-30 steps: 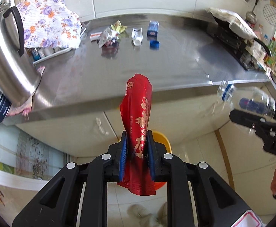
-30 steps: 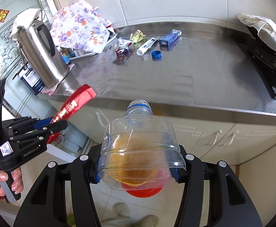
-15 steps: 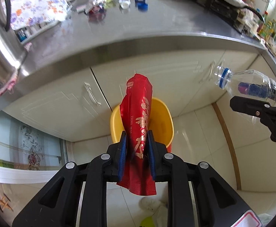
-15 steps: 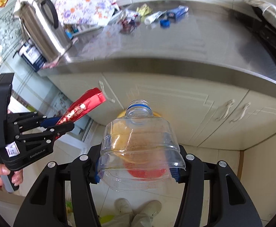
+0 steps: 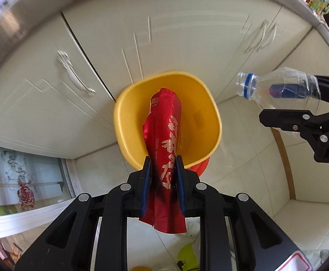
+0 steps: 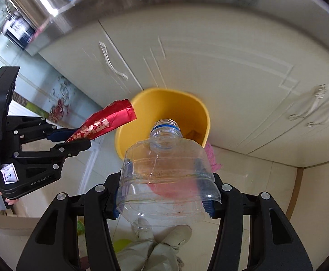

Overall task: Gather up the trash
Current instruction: 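Carry the red wrapper and water bottle down over the yellow bin, then open the left tool to drop the red wrapper while the right tool drops the bottle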

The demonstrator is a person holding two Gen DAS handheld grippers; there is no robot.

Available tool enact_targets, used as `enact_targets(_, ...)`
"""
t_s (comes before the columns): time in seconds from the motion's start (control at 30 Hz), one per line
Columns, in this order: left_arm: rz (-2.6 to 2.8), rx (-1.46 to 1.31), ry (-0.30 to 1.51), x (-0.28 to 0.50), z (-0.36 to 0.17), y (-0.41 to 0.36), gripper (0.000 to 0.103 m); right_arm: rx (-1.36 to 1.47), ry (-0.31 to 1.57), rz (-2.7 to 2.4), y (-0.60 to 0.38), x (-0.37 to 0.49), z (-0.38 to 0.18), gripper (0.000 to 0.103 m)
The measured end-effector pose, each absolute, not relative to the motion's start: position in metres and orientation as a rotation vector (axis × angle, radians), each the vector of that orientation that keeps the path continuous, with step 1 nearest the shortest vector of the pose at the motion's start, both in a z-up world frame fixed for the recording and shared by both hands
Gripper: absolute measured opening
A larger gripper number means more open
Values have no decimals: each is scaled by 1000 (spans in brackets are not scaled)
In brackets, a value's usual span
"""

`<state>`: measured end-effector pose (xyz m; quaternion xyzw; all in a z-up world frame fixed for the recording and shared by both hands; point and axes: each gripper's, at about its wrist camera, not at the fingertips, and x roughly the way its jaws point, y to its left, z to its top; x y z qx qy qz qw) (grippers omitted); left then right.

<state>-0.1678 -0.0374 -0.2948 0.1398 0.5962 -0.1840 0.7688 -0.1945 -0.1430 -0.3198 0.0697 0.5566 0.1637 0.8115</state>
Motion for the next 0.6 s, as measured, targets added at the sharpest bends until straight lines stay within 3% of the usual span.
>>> enact_targets(0.3, -435, 314, 1401, -137, -356, -33, 22, 146, 1342, 402, -129, -149, -402, 56)
enact_targets(0.6, -447, 319, 1462, -123, -383, -33, 24, 131, 1396, 409, -120, -124, -439, 57)
